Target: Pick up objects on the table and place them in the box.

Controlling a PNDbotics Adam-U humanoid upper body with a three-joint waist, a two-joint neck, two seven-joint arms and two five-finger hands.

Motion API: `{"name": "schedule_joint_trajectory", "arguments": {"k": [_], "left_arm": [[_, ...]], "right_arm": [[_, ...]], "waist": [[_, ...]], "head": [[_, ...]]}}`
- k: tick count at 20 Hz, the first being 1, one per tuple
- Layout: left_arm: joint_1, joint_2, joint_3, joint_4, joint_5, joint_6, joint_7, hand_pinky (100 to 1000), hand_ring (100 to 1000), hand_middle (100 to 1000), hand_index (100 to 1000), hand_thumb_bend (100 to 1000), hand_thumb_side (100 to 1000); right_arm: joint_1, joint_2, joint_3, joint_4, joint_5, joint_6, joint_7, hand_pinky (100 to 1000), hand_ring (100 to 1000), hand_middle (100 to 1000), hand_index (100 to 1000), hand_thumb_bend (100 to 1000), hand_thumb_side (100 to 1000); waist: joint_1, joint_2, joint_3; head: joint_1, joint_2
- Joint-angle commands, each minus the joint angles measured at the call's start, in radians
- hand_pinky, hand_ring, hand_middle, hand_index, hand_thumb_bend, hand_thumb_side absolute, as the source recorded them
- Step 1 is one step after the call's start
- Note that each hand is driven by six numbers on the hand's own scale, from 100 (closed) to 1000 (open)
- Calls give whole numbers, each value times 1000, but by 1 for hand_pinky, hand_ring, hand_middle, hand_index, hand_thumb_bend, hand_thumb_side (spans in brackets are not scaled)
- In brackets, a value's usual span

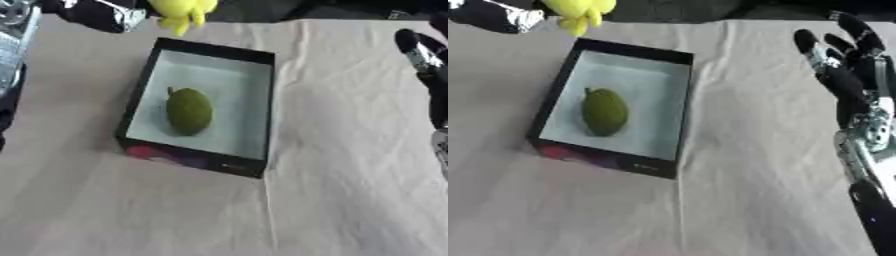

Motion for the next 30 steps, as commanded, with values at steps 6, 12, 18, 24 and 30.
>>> {"name": "schedule_joint_trajectory", "arguments": {"k": [6, 12, 18, 24, 30], "left_arm": [[18, -79, -30, 67, -48, -20, -37, 743, 615, 602, 510, 214, 100], [49, -131, -38, 194, -129, -29, -9, 744, 615, 609, 533, 252, 100], [56, -158, -48, 261, -157, -59, -7, 795, 683, 690, 707, 398, 100], [59, -161, -46, 281, -165, -71, -26, 865, 766, 802, 922, 776, 447], [57, -149, -20, 252, -167, -44, 8, 881, 772, 813, 933, 862, 509]], "right_arm": [[-18, -23, -12, -15, -2, -3, -4, 935, 868, 904, 855, 719, 336], [-23, -17, -11, -16, -2, -4, -3, 935, 868, 904, 854, 720, 332], [-23, -12, -9, -13, -1, -2, -1, 935, 868, 904, 854, 720, 326], [-21, -10, -7, -11, 0, -2, 2, 934, 868, 904, 854, 720, 326], [-15, -11, -4, -9, 1, 0, 4, 934, 868, 904, 853, 721, 323]], "waist": [[-1, -13, -8], [-3, -1, -20], [-2, 8, -26], [-1, 8, -25], [-2, 3, -20]], "head": [[-9, -1], [-24, -1], [-29, -1], [-29, -1], [-30, -1]]}}
